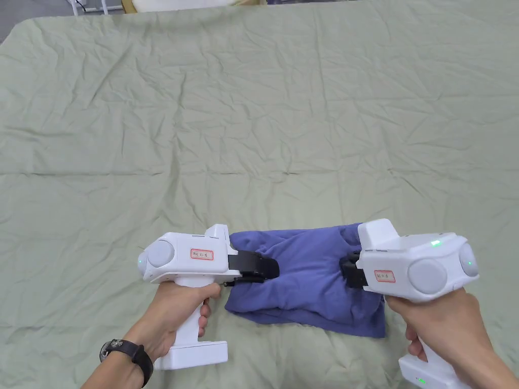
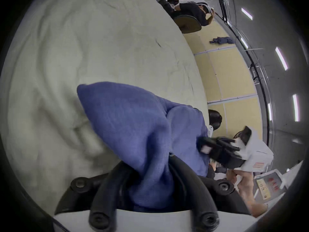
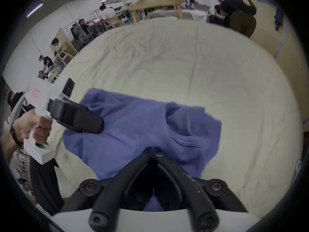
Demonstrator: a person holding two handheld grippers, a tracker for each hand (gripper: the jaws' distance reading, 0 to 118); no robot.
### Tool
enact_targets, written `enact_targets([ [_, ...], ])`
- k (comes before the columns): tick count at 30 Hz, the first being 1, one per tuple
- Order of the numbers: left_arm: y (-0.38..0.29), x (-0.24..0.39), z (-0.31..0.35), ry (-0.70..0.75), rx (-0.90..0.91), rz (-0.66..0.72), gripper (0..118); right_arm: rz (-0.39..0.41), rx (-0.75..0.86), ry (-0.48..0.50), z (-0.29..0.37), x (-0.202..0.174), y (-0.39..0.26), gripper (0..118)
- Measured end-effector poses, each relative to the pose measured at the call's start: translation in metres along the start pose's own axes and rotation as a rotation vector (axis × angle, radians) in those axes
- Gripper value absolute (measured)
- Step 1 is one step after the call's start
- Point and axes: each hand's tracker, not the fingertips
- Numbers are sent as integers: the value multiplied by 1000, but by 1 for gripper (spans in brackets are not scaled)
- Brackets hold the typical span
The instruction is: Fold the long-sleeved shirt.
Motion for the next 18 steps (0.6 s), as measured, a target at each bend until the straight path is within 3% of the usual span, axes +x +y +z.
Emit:
enact_targets([
  [2,-2,8,5,18,-2,-30,17,53,99,7,35,-10,-5,1],
  [5,-3,11,6,96,-35,17,17,45,136,-2,61,-19,-19,1],
  [11,-3,20,14,92,-16,-29,17,50,144,-4,67,-26,-22,1],
  [18,3,-8,65,126,16,-40,17,105,162,45,58,-63,2,1],
])
